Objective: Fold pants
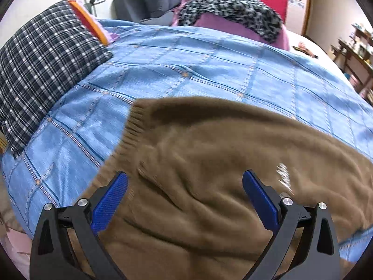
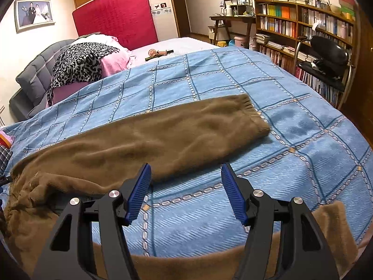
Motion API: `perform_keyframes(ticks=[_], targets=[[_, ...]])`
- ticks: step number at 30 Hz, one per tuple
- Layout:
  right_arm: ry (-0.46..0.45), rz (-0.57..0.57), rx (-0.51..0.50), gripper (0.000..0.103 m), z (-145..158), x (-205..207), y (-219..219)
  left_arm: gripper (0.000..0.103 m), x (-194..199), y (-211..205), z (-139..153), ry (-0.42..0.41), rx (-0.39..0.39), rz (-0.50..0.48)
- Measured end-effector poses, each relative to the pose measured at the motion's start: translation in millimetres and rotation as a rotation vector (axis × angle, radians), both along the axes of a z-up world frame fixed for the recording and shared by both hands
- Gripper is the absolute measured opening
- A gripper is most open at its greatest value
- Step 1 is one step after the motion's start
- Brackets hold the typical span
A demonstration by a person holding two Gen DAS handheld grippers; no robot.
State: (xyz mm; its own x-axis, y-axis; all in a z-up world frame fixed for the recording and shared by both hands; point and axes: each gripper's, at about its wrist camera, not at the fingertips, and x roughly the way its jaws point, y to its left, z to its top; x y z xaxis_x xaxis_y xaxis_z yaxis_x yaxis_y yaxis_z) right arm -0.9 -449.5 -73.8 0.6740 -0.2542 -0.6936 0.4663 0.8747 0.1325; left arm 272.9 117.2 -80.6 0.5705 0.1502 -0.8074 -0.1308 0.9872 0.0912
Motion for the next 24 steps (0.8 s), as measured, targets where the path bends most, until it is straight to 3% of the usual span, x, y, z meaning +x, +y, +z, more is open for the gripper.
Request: perform_keyframes(ticks=[13, 19, 24], targets=[[0.054, 0.055, 0.004, 0.064, -14, 46, 21, 0.098, 71, 47, -27, 0.024, 0.086, 0.037], [0.068, 0.069, 0.008, 0.064, -19, 58, 27, 0.098, 101, 61, -41, 0.036, 0.052, 0.006], [0.081, 0.077, 0.009, 0.064, -23, 64, 30, 0.098, 114, 68, -53, 0.072, -0.027, -0.04]])
